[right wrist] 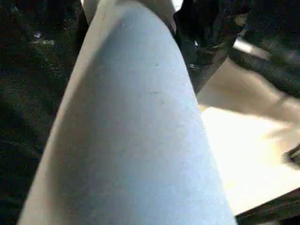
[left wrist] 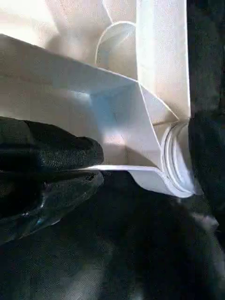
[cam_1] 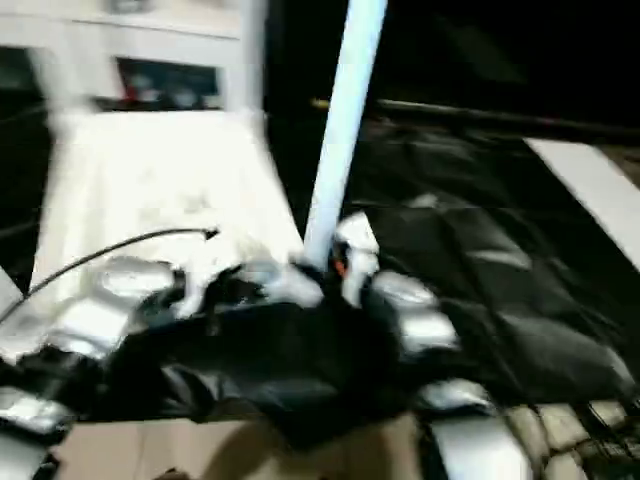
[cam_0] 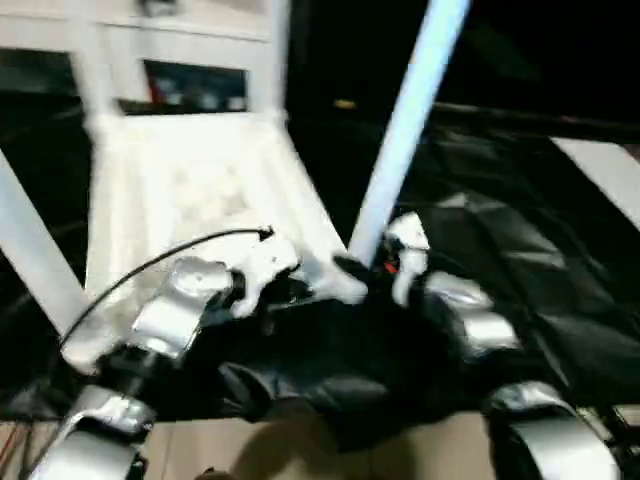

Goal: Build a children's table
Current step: Rotate leg to tighten

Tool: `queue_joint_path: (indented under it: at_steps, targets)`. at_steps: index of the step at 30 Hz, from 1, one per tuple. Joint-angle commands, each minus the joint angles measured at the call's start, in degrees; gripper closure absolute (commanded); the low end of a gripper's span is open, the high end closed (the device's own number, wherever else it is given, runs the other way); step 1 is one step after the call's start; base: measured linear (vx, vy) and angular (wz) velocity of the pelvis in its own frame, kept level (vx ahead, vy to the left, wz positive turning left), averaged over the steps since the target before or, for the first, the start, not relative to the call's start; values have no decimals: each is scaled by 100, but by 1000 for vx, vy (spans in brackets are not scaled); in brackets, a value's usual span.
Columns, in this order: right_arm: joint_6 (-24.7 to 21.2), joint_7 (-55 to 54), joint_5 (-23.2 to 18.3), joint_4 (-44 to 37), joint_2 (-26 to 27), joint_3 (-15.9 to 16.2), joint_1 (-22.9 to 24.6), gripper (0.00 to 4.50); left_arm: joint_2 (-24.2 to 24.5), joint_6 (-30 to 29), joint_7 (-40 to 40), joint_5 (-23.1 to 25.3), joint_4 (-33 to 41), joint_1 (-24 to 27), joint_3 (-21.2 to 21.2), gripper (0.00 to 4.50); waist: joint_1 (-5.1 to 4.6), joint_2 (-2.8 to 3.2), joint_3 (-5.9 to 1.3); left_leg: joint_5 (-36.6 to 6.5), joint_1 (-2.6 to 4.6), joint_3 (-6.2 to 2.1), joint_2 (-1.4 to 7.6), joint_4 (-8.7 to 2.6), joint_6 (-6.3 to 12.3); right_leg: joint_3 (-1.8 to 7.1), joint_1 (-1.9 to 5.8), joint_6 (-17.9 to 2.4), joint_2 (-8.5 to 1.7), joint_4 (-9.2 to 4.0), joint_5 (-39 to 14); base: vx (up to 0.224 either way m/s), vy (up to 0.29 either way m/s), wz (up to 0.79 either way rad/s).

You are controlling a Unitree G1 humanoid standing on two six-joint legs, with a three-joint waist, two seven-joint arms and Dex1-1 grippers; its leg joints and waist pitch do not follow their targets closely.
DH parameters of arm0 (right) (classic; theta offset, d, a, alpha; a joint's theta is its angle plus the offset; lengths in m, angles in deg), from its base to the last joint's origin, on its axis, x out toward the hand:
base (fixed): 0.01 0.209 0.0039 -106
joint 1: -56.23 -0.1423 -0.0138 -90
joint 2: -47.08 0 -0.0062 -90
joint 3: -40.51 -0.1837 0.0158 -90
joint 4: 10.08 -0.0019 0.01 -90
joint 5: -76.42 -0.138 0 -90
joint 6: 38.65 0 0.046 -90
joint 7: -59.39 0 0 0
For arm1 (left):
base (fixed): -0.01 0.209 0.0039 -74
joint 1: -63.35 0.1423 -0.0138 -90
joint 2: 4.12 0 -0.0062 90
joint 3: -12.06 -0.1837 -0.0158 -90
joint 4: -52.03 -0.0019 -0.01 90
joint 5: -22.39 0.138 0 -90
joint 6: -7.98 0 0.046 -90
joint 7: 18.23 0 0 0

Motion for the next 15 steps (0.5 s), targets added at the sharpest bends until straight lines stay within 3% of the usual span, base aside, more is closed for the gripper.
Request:
queue_joint_path:
  at_steps: [1, 3, 4, 5, 8, 15]
  targets:
    - [-400, -420, 12, 405, 186, -15, 76, 246, -262, 62, 79, -176, 347, -182, 55, 450, -12, 104, -299, -2941, 89, 22, -123, -387, -186, 49, 152, -436, -200, -652, -3538, 0, 0, 0]
    - [-326, -696, 51, 449, 376, -35, 26, 246, -437, -21, 141, -182, 454, -139, -8, 450, -40, 131, -305, -3011, 91, 5, -114, -397, -186, 30, 164, -430, -204, -665, -3519, 0, 0, 0]
    - [-130, -584, 137, 401, 485, 70, 37, 246, -534, -42, 89, -208, 519, -94, -77, 450, -61, 143, -308, -3032, 59, -16, -102, -427, -195, 12, 206, -445, -200, -654, -3396, 0, 0, 0]
    - [-46, -493, 158, 373, 517, 112, 47, 213, -557, -45, 59, -216, 535, -79, -104, 450, -56, 158, -323, -3053, 70, -19, -93, -430, -181, 15, 207, -501, -209, -653, -3214, 0, 0, 0]
    - [127, 19, 99, 320, 589, 183, 13, 178, -520, -46, -85, -250, 515, -62, -197, 450, -50, 142, -324, -2986, 78, 10, -83, -441, -102, 45, 198, -697, -202, -630, -2811, 0, 0, 0]
    - [-49, 1171, 287, 191, -69, 545, 23, 124, -143, 49, -445, -280, 412, -115, -116, 450, 43, 112, -331, -2559, 66, 76, -80, -429, 3, 104, 223, -868, -198, -566, -2423, 0, 0, 0]
